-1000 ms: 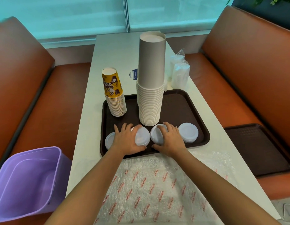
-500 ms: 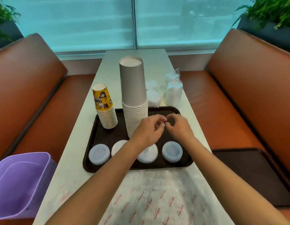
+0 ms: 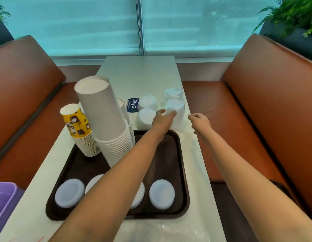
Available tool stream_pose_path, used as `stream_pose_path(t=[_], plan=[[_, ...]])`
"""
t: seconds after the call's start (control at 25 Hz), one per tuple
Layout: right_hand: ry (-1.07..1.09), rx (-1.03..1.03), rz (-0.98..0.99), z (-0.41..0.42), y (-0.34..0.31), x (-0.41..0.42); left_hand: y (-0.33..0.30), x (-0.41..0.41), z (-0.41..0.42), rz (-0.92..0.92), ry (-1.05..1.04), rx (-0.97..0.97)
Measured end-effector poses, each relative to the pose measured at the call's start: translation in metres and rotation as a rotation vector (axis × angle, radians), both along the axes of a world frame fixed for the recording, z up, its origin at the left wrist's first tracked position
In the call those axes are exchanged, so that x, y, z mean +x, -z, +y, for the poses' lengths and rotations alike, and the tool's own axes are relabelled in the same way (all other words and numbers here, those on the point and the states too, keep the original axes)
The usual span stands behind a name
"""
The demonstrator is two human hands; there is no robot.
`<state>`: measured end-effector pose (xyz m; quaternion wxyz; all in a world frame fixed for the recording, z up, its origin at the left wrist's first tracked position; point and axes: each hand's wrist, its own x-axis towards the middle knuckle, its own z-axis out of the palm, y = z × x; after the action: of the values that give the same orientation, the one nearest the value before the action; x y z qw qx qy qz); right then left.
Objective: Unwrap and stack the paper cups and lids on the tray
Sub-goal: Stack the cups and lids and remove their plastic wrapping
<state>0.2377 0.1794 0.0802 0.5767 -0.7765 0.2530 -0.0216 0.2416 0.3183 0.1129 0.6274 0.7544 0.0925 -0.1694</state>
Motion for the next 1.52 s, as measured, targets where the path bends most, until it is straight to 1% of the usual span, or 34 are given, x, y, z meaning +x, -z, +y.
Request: stream_pose_path(t=[0.04,0.08,0.12,0.28,0.36,0.44,0.56,0.64,0.76,0.84,0.88,0.96,1.04,1.12,1.16,1.2,1.24,1.28,1.32,1.36,1.44,1.52], plan=[[0.008,0.026,-0.002,-0.005,0.001,0.009,0.001,0.008,-0.006,0.120,-0.088,-0.165],[0.017,0.039,-0.003,-0.010,0.003,0.019,0.004,0.016,-0.012,0.195,-0.159,-0.267],[0.021,0.047,0.000,-0.015,0.004,0.029,0.009,0.025,-0.018,0.219,-0.203,-0.287],[-0.004,0.134,0.059,-0.019,0.009,0.059,0.032,0.055,-0.031,0.139,-0.268,-0.118],[-0.033,0.204,0.099,-0.018,0.014,0.070,0.039,0.067,-0.035,0.090,-0.226,-0.047],[-0.101,0.254,0.180,-0.014,0.022,0.079,0.047,0.079,-0.040,0.098,-0.160,0.009],[-0.193,0.349,0.293,-0.008,0.036,0.091,0.054,0.089,-0.049,0.182,-0.094,0.026],[-0.203,0.366,0.289,-0.007,0.044,0.094,0.056,0.089,-0.052,0.209,-0.126,-0.038],[-0.083,0.486,0.228,-0.008,0.052,0.086,0.057,0.081,-0.052,0.237,-0.189,-0.159],[0.002,0.589,0.138,-0.012,0.057,0.076,0.059,0.066,-0.051,0.252,-0.189,-0.197],[0.037,0.609,0.086,-0.013,0.058,0.071,0.062,0.058,-0.049,0.252,-0.179,-0.224],[0.056,0.576,0.022,-0.012,0.054,0.061,0.066,0.043,-0.044,0.227,-0.130,-0.309],[0.067,0.523,-0.044,-0.014,0.050,0.051,0.064,0.030,-0.038,0.159,-0.023,-0.328],[0.041,0.530,-0.128,-0.017,0.048,0.039,0.059,0.016,-0.029,0.071,0.083,-0.272],[0.006,0.557,-0.165,-0.017,0.047,0.031,0.055,0.009,-0.023,0.039,0.126,-0.274],[-0.054,0.577,-0.192,-0.018,0.046,0.024,0.052,0.004,-0.017,0.036,0.164,-0.322],[-0.117,0.573,-0.219,-0.016,0.045,0.016,0.051,-0.001,-0.010,0.060,0.178,-0.414],[-0.166,0.544,-0.250,-0.013,0.044,0.009,0.050,-0.006,-0.005,0.089,0.175,-0.477],[-0.209,0.500,-0.279,-0.009,0.041,0.003,0.054,-0.007,-0.001,0.104,0.157,-0.471],[-0.260,0.441,-0.308,-0.004,0.039,-0.004,0.057,-0.009,0.003,0.097,0.149,-0.393],[-0.347,0.356,-0.354,0.009,0.038,-0.018,0.063,-0.020,0.014,0.025,0.124,-0.200],[-0.353,0.390,-0.386,0.021,0.039,-0.029,0.074,-0.030,0.029,-0.090,0.128,-0.083]])
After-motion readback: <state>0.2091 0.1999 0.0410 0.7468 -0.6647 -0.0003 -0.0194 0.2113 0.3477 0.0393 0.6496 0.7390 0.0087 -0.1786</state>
